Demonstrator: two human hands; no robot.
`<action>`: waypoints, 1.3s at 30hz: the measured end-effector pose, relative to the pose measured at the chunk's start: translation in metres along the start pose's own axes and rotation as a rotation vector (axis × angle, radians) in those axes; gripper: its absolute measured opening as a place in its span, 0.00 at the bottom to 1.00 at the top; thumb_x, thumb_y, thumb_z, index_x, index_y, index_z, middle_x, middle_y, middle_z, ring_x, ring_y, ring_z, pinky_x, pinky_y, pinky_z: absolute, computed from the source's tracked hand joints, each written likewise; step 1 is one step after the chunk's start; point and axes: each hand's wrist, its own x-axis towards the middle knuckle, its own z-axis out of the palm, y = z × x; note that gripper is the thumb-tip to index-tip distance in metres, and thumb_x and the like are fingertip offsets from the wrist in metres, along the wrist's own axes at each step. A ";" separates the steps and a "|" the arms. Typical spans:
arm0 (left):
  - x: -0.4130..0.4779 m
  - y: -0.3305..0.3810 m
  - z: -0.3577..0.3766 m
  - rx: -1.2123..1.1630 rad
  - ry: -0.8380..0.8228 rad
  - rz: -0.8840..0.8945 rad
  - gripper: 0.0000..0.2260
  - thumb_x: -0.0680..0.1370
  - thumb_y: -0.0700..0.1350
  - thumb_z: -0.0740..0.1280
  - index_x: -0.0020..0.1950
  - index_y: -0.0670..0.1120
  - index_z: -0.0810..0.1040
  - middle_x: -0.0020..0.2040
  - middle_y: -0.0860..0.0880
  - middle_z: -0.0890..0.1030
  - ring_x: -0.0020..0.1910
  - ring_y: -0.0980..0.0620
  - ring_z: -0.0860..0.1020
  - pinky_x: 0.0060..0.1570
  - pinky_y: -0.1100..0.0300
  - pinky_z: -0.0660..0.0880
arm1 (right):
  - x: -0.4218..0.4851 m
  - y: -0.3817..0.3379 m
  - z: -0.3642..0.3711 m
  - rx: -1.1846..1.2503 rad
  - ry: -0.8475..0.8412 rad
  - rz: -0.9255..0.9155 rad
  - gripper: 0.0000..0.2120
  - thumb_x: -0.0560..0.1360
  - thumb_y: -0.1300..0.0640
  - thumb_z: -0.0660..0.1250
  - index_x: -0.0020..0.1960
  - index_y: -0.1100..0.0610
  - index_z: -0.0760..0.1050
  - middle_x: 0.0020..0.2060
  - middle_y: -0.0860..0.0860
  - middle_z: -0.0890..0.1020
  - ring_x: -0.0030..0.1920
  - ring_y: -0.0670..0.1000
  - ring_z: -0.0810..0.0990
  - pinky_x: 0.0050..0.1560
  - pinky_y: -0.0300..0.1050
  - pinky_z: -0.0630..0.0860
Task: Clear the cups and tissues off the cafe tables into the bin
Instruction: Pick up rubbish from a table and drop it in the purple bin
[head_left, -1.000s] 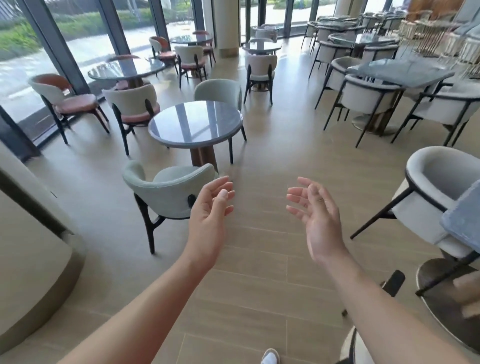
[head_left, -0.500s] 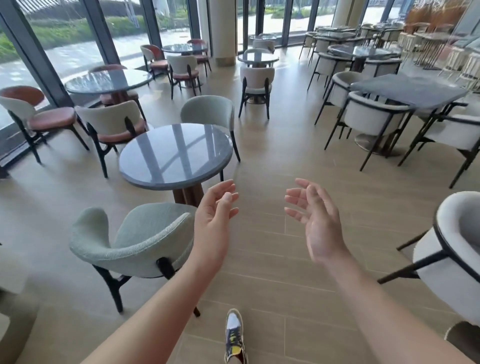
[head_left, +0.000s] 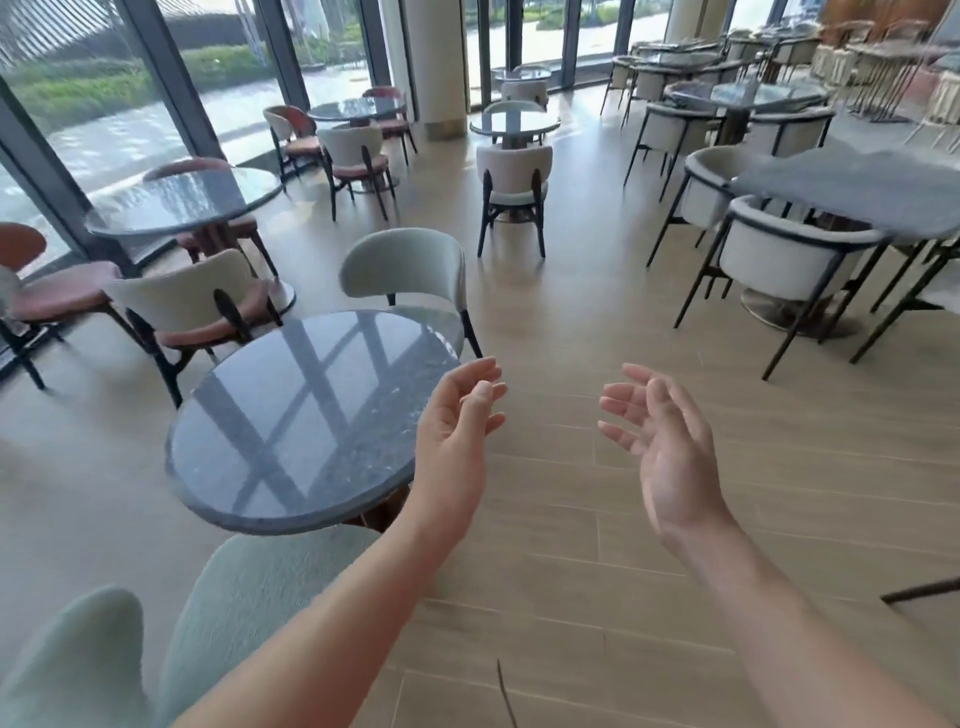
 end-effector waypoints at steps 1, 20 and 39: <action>0.022 -0.007 0.006 0.003 0.003 0.000 0.14 0.80 0.50 0.63 0.63 0.49 0.81 0.60 0.51 0.84 0.61 0.53 0.82 0.59 0.53 0.80 | 0.024 0.008 0.002 0.005 -0.005 0.003 0.34 0.67 0.25 0.72 0.61 0.49 0.81 0.54 0.55 0.84 0.58 0.55 0.83 0.57 0.55 0.79; 0.483 -0.119 0.188 0.015 0.138 -0.005 0.15 0.79 0.50 0.63 0.63 0.48 0.80 0.55 0.46 0.85 0.59 0.50 0.83 0.60 0.50 0.80 | 0.562 0.083 -0.001 0.029 -0.141 0.057 0.20 0.77 0.37 0.66 0.60 0.50 0.81 0.53 0.55 0.84 0.58 0.53 0.83 0.58 0.56 0.79; 0.991 -0.228 0.260 0.017 0.041 0.028 0.14 0.79 0.49 0.62 0.62 0.51 0.80 0.56 0.51 0.84 0.59 0.51 0.82 0.59 0.50 0.81 | 1.039 0.182 0.089 -0.055 -0.046 -0.033 0.29 0.68 0.24 0.69 0.57 0.42 0.83 0.55 0.52 0.84 0.62 0.52 0.82 0.60 0.55 0.79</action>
